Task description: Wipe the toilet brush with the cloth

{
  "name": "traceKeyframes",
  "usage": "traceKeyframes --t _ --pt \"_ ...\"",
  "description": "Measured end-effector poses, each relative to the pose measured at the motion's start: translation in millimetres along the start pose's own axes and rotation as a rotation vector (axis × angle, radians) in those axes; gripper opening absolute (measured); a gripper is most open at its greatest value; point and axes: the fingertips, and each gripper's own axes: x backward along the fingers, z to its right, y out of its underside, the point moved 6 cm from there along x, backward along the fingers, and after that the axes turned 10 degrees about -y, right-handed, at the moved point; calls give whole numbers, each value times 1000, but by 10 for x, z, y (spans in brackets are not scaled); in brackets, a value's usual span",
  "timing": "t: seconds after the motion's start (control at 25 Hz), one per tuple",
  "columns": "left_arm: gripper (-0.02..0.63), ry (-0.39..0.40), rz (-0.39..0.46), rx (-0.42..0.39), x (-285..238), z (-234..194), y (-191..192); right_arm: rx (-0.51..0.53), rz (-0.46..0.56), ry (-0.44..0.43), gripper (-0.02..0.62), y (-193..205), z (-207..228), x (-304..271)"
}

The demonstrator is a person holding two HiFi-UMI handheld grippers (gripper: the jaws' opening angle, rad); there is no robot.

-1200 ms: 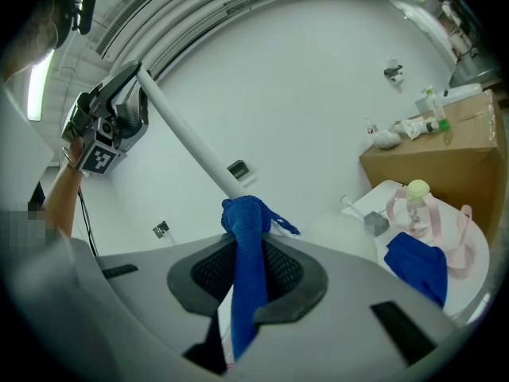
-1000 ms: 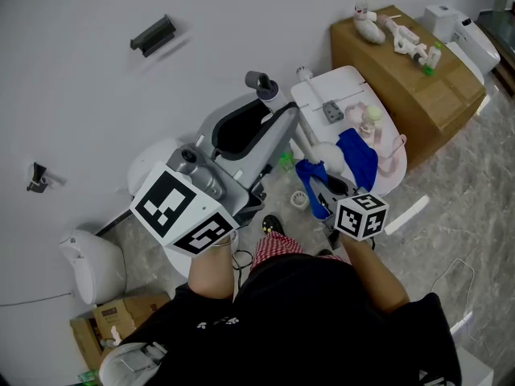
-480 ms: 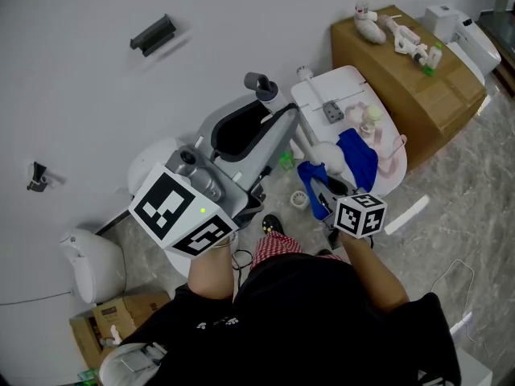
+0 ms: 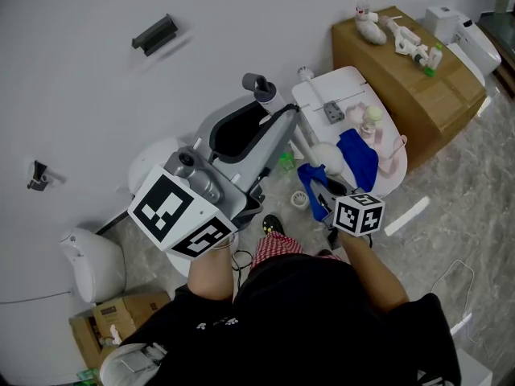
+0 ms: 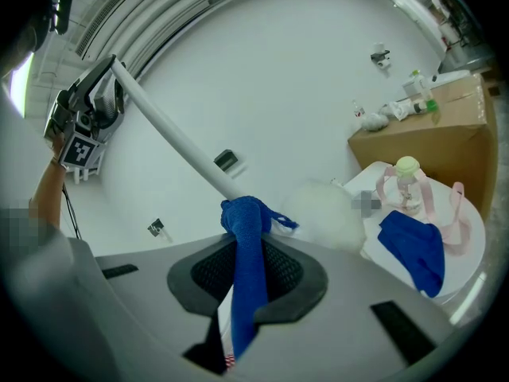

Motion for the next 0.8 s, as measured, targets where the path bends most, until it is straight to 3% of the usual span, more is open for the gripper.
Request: traceKeyframes --t 0.4,0.8 --pt "100 -14 -8 2 7 -41 55 19 -14 -17 64 -33 -60 29" --pt "98 -57 -22 -32 11 -113 141 159 33 -167 64 -329 -612 102"
